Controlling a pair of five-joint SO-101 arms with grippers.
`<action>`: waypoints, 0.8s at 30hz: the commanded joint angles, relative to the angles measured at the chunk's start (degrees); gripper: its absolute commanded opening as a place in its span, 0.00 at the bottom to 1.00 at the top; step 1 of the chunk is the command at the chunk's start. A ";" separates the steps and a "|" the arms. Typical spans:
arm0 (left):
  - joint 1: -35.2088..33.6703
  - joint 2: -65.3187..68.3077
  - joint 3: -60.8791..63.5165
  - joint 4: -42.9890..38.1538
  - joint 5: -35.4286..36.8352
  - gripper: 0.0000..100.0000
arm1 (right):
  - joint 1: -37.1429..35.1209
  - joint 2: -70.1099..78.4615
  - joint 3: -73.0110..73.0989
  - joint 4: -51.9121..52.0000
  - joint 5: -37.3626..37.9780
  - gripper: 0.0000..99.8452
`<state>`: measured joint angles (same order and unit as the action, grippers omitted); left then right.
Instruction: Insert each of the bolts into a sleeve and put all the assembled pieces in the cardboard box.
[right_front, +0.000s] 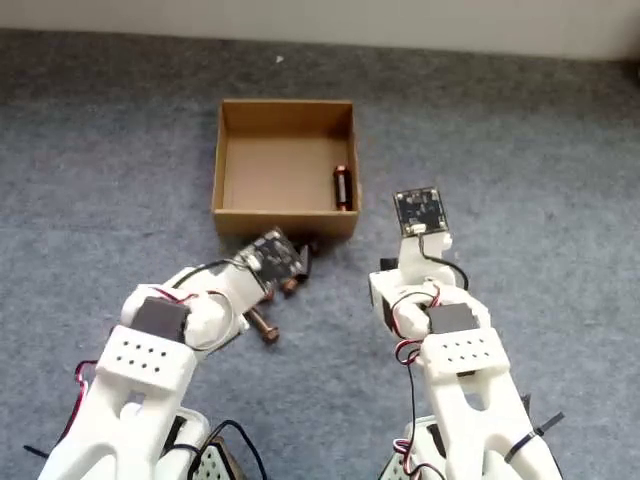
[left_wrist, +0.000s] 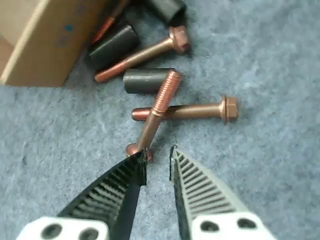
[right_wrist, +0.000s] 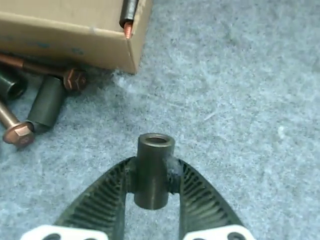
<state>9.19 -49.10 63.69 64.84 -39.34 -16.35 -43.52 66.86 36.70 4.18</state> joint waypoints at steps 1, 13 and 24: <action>2.59 3.47 -2.68 -0.26 -12.04 0.11 | 1.54 -1.80 -0.57 -1.80 -0.53 0.00; 10.68 16.40 -7.78 -0.79 -23.82 0.12 | 6.55 -1.80 -1.10 -2.07 -0.53 0.00; 11.56 37.14 -16.84 -2.29 -29.63 0.12 | 6.81 -1.80 -1.10 -2.07 -0.53 0.00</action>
<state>20.26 -14.55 49.27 64.40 -66.95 -10.11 -43.52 66.86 36.00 4.18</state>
